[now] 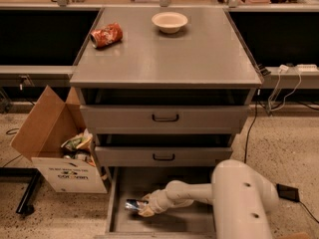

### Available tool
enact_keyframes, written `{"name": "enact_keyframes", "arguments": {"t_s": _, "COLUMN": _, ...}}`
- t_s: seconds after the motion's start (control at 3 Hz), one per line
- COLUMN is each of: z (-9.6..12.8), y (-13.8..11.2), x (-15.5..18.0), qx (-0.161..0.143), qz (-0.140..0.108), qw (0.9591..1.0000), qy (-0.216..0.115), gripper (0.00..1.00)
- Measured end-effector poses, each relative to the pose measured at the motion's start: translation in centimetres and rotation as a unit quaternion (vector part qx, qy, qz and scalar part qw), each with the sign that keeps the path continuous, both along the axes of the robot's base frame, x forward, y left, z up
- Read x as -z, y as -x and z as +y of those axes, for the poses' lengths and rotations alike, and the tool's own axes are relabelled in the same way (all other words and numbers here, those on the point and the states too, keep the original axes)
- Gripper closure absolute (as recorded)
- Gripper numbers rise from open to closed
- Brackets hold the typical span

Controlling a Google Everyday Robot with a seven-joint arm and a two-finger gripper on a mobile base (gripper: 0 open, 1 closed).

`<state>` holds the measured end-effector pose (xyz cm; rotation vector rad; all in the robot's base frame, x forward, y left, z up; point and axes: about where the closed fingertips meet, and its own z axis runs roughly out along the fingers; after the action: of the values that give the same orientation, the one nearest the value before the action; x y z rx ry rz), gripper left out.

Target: Pick redbull can from bottom drawer and place on counter

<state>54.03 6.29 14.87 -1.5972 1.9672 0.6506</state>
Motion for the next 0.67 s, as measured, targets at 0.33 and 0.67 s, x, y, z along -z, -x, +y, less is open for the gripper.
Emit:
{"name": "enact_keyframes", "arguments": {"t_s": 0.33, "z": -0.8, "y": 1.7, "x": -6.0, "qx": -0.041, "qz": -0.047, "qw": 0.9965, "qy": -0.055, "gripper": 1.0}}
{"name": "enact_keyframes", "arguments": {"t_s": 0.67, "z": -3.9, "y": 1.7, "x": -7.3, "qx": -0.023, "qz": -0.068, "qw": 0.9951, "qy": -0.069, "gripper": 1.0}}
